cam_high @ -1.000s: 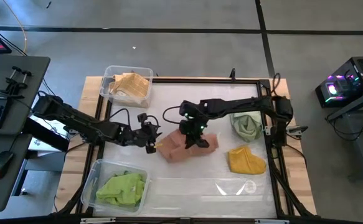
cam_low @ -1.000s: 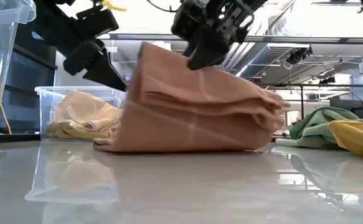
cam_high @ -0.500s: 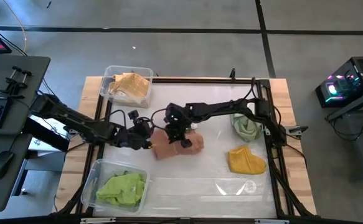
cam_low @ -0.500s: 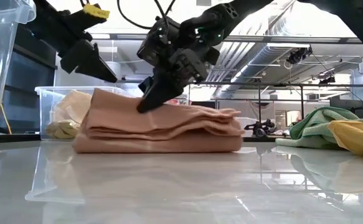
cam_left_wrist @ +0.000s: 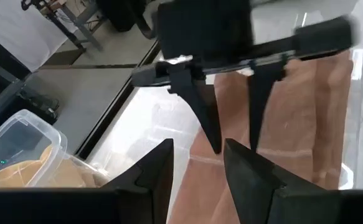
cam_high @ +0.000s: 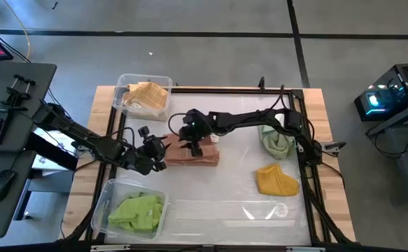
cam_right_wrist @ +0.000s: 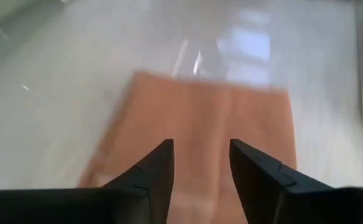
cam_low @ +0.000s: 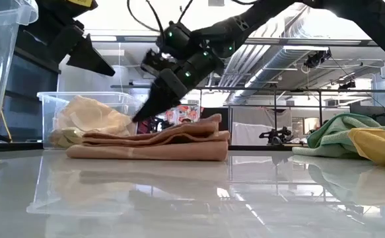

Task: Sort towels by color in basket
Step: Fold the brown towel

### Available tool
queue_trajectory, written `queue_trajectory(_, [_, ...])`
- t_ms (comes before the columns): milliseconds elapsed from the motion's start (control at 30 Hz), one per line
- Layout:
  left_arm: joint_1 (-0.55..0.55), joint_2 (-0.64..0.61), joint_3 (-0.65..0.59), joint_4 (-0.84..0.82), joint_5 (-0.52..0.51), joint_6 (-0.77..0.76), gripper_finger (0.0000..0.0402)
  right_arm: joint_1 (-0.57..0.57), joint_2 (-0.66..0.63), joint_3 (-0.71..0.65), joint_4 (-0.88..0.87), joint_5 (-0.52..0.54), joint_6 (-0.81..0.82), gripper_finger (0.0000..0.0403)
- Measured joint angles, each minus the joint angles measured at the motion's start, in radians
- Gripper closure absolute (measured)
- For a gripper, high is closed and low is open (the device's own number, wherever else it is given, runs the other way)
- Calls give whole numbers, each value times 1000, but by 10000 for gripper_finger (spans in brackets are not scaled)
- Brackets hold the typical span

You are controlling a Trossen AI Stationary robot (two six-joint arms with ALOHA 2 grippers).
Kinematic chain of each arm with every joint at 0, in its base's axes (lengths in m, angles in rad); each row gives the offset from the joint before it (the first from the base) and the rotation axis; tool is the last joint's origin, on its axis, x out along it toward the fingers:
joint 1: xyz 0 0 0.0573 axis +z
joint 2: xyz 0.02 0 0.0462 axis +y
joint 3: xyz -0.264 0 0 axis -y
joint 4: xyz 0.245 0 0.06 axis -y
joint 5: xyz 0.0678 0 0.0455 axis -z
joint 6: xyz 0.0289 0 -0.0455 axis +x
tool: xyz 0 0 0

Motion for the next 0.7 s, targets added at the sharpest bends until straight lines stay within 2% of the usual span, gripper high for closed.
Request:
queue_trajectory(167, [-13,0,0,-13,-3,-33,276,-48,-11,-1,-113,-45,68,250])
queue_trajectory(300, [-34,0,0,-55,-3,-97,276,-48,-16,-99,-61,-12,76,268])
queue_trajectory(367, [-44,1,0,-71,-7,-124,276,-37,-25,-162,-6,35,93,280])
queue_trajectory(500, [-56,5,0,-74,-22,-147,276,-16,-48,-246,39,206,108,301])
queue_trajectory(700, [-58,6,0,-74,-36,-147,276,29,-146,-392,11,248,244,335])
